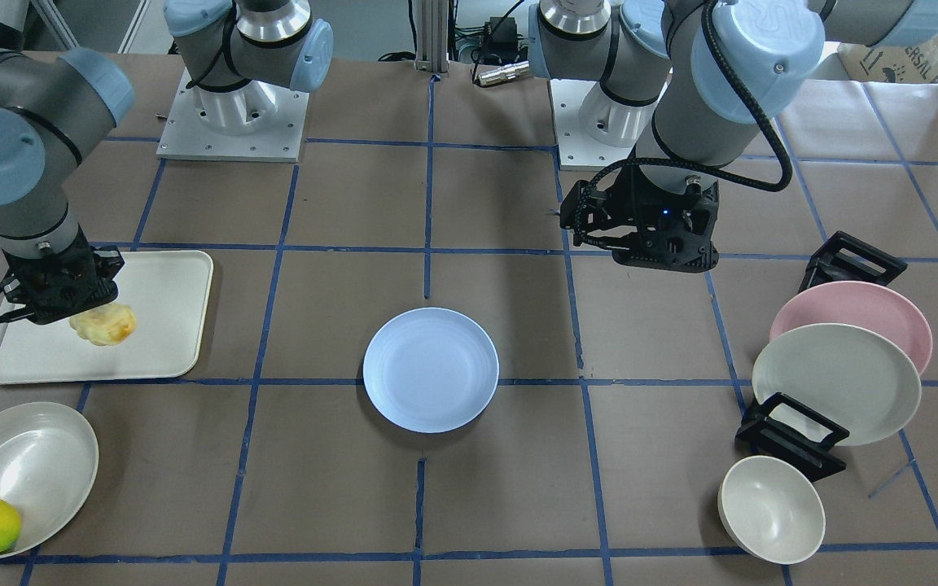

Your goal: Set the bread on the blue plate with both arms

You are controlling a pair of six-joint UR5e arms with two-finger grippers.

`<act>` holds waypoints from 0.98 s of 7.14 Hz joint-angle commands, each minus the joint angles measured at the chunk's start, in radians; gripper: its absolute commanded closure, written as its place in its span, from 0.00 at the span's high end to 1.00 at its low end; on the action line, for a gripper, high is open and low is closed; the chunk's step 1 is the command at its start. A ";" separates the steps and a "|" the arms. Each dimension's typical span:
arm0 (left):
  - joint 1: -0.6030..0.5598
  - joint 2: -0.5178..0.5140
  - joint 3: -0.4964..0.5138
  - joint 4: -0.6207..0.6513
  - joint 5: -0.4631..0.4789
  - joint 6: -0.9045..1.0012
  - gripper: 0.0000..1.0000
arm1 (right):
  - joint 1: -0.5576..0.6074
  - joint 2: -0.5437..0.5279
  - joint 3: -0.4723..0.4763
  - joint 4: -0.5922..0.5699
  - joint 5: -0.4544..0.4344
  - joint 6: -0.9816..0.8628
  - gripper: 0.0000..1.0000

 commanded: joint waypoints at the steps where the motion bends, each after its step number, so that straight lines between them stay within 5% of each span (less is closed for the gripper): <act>1: -0.002 -0.002 0.000 0.000 0.000 -0.001 1.00 | 0.157 -0.030 -0.054 0.040 0.067 0.240 0.10; 3: -0.004 -0.005 -0.002 0.000 -0.001 -0.009 1.00 | 0.217 -0.002 -0.230 0.261 0.259 0.516 0.09; 7: -0.007 -0.005 -0.003 -0.002 -0.001 -0.009 1.00 | 0.482 0.255 -0.560 0.376 0.287 0.885 0.10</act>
